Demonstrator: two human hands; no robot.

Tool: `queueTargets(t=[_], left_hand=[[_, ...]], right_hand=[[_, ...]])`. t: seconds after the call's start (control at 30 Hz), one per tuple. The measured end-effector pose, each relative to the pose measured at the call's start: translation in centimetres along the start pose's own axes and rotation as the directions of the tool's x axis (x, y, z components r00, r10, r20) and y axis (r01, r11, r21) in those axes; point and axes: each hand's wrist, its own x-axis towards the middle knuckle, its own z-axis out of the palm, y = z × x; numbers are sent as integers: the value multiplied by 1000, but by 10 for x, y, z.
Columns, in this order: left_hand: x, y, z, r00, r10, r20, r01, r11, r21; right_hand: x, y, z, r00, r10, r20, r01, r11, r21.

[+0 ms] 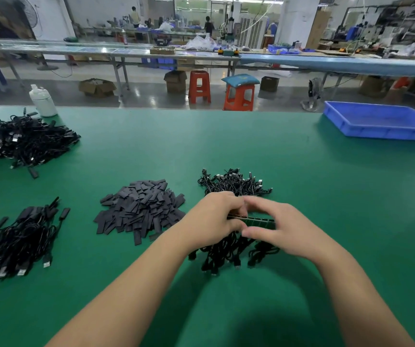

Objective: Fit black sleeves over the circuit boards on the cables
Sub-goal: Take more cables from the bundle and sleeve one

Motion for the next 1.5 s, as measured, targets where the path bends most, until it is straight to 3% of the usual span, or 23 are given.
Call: queueTargets(t=[0.07,0.27,0.33,0.43,0.53,0.6,0.77,1.17,1.5], left_hand=[[0,0,2,998,-27,-62,26,1000,-16],[-21,-8,23,962,-134,-237,62,956,-288],[-24,-9,29,928,-223,-299,68,889,-452],[-24,-18,25,896,-374,-237,137,743,-655],[-25,-28,20,914,-382,-133,289,846,-448],[-26,-31,23,906,-391,-163,310,875,-373],[-18,-21,29,900,-362,-241,276,903,-328],[-12,-16,36,850,-451,-274,355,872,-337],[-5,-15,49,805,-441,-397,368,896,-249]], right_hand=[[10,-12,2,1000,-11,-16,10,998,-63],[23,-10,-3,997,56,-61,-52,997,56],[25,-9,-2,997,56,-56,-52,997,60],[27,-3,-4,993,84,-86,-80,996,48],[24,0,-7,989,105,-104,-100,994,47],[22,1,-8,989,122,-90,-119,992,32],[28,-4,-9,995,90,-34,-95,971,-221],[49,-14,8,990,105,-99,-129,952,-277],[58,-12,14,984,130,-124,-165,929,-331]])
